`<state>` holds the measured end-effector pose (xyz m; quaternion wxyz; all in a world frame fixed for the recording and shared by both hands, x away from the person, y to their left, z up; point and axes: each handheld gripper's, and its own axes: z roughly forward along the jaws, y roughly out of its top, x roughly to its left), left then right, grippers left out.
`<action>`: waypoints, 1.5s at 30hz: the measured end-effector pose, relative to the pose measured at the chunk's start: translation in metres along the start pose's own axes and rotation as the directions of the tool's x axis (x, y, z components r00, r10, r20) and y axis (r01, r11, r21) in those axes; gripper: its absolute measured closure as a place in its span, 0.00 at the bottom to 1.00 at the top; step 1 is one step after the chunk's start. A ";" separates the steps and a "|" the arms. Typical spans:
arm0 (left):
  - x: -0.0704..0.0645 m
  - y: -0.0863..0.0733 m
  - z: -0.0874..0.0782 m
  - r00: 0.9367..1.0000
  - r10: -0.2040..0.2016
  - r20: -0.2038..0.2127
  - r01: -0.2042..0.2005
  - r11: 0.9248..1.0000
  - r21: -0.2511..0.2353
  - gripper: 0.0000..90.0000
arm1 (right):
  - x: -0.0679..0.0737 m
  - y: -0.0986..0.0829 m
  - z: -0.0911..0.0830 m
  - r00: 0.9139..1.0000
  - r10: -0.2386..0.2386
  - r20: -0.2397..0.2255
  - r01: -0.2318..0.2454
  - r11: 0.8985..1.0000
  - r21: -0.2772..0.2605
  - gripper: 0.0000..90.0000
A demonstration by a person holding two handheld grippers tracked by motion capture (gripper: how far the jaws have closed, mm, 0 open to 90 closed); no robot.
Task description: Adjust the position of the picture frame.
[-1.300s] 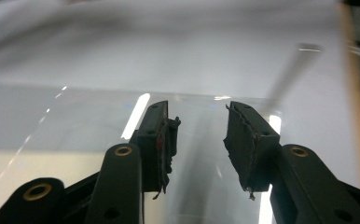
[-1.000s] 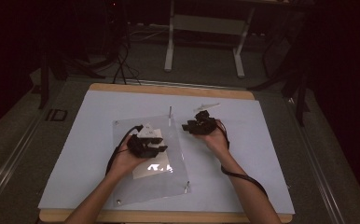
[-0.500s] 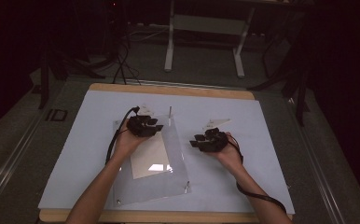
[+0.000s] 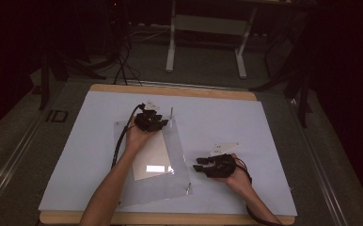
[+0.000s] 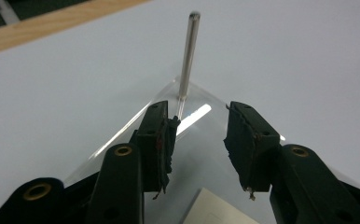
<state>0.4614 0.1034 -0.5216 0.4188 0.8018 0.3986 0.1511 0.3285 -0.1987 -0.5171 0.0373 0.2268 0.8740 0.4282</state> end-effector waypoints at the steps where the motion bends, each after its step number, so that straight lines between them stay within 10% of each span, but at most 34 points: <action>1: 0.000 -0.001 0.002 1.000 0.003 -0.002 -0.003 1.000 0.006 0.66 | 0.003 -0.002 0.000 1.000 -0.011 -0.013 0.011 1.000 0.005 0.71; 14: -0.005 0.001 0.019 1.000 0.011 -0.016 -0.011 0.999 0.037 0.65 | 0.029 -0.021 -0.002 0.966 -0.153 -0.210 0.161 0.987 0.023 0.80; 23: 0.002 0.006 0.025 0.999 -0.003 -0.049 0.005 0.999 0.036 0.65 | 0.046 -0.014 0.011 0.951 -0.206 -0.232 0.212 0.977 0.000 0.80; 45: 0.004 0.037 0.068 0.999 -0.008 -0.038 0.012 0.994 0.111 0.77 | 0.059 -0.020 0.022 0.973 -0.177 -0.148 0.178 0.984 -0.007 0.92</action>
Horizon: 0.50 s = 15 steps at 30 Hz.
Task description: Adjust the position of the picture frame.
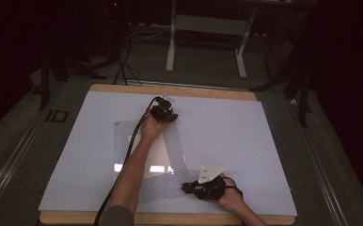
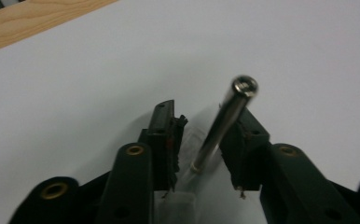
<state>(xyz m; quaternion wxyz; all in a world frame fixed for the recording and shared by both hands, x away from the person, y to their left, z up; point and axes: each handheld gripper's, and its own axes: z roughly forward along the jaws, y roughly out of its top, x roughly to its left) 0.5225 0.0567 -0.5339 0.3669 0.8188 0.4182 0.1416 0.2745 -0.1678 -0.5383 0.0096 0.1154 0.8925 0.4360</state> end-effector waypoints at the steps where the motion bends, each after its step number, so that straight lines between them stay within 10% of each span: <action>1: 0.000 0.001 0.000 1.000 -0.002 -0.004 0.002 1.000 0.003 0.80 | 0.001 0.000 0.000 1.000 0.002 0.005 -0.002 1.000 0.001 0.92; 15: -0.001 -0.001 -0.005 0.999 0.050 0.010 -0.050 0.998 -0.031 0.90 | -0.001 -0.001 0.000 1.000 0.030 -0.006 -0.030 1.000 -0.008 0.91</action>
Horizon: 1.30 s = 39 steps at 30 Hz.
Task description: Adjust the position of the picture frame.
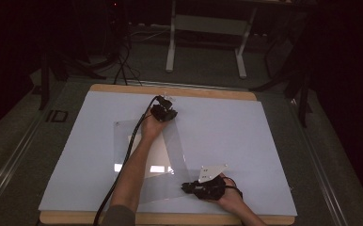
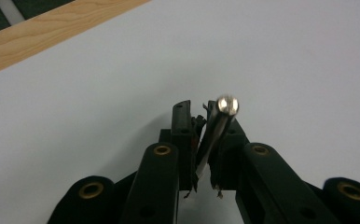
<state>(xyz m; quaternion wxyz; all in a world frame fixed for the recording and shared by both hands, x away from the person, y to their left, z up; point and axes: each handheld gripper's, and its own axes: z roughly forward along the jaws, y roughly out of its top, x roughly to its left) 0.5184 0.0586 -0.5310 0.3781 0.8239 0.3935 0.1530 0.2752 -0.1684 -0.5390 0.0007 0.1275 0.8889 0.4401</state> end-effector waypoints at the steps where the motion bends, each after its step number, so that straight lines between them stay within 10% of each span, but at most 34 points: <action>1: 0.001 -0.002 -0.001 1.000 -0.005 0.009 0.005 1.000 -0.012 0.89 | 0.000 0.000 0.000 1.000 0.005 -0.002 -0.005 1.000 0.001 0.91; 15: 0.000 -0.007 -0.004 1.000 0.017 -0.002 -0.017 1.000 -0.019 0.94 | 0.002 0.001 0.000 0.999 0.032 0.014 -0.032 0.999 0.006 0.91; 19: -0.005 -0.003 -0.005 0.998 0.050 -0.044 -0.050 0.999 0.007 0.95 | 0.002 0.004 -0.002 0.994 0.109 0.030 -0.109 0.994 0.009 0.91; 26: 0.021 0.000 -0.029 0.996 -0.036 -0.077 0.036 0.999 -0.003 0.95 | -0.014 0.011 -0.027 0.976 0.209 0.067 -0.204 0.976 -0.079 0.90; 34: 0.058 -0.009 -0.082 0.995 -0.074 -0.072 0.074 0.997 -0.001 0.95 | -0.061 0.018 -0.072 0.911 0.316 0.264 -0.259 0.938 -0.229 0.88; 35: 0.060 -0.010 -0.087 0.995 -0.067 -0.071 0.068 0.998 0.003 0.95 | -0.081 0.022 -0.082 0.888 0.350 0.300 -0.275 0.924 -0.264 0.88; 39: 0.065 -0.012 -0.099 0.994 -0.065 -0.086 0.068 0.997 0.037 0.95 | -0.119 0.029 -0.088 0.859 0.395 0.324 -0.313 0.908 -0.277 0.88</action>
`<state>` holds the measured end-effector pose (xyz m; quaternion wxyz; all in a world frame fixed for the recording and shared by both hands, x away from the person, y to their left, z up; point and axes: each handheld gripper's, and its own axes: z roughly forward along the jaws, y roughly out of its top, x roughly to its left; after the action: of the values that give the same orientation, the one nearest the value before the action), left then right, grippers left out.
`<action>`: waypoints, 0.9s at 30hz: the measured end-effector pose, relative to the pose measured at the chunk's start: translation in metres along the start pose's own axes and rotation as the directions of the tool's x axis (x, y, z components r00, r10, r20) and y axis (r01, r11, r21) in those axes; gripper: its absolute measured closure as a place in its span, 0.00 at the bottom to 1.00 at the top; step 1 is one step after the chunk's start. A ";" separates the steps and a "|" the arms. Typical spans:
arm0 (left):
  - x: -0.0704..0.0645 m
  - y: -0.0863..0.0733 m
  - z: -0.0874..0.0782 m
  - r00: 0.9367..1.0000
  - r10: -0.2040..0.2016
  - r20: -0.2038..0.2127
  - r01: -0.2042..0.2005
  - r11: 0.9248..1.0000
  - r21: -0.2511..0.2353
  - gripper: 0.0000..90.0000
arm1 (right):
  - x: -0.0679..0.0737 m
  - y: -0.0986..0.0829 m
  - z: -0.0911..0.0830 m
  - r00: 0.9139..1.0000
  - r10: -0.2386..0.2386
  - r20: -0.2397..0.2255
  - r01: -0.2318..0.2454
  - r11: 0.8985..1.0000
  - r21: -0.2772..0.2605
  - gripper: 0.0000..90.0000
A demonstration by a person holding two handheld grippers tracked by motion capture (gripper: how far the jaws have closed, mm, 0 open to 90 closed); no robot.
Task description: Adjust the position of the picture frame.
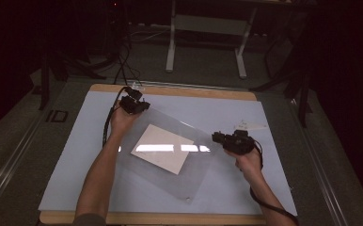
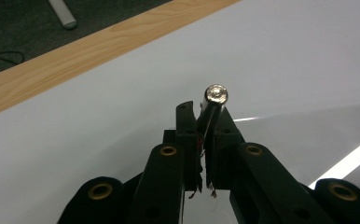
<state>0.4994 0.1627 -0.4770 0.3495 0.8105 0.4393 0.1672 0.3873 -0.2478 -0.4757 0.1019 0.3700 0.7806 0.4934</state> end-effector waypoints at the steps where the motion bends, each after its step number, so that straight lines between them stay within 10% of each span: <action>1: 0.001 -0.001 -0.001 1.000 -0.005 -0.004 0.005 1.000 0.015 0.95 | -0.006 0.003 0.003 1.000 0.010 -0.001 -0.010 1.000 0.002 0.88; 10: 0.001 -0.040 0.003 0.999 -0.044 0.023 0.042 0.993 0.109 0.95 | -0.061 0.022 0.052 0.991 0.123 0.054 -0.127 0.989 0.076 0.87; 14: 0.000 -0.049 0.012 0.999 -0.044 -0.010 0.045 0.995 0.090 0.94 | -0.066 0.009 0.076 0.986 0.095 0.134 -0.117 0.979 0.168 0.90; 16: -0.003 -0.048 0.012 0.999 -0.031 -0.025 0.034 0.994 0.104 0.95 | -0.071 0.003 0.076 0.982 0.161 0.101 -0.173 0.977 0.124 0.88; 27: -0.003 -0.056 0.005 0.997 -0.068 -0.042 0.071 0.994 0.079 0.95 | -0.066 0.006 0.080 0.988 0.113 0.105 -0.127 0.982 0.140 0.89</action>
<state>0.4672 0.1786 -0.5208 0.3137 0.8046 0.4805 0.1530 0.4789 -0.2357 -0.5241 0.0822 0.4463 0.7850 0.4218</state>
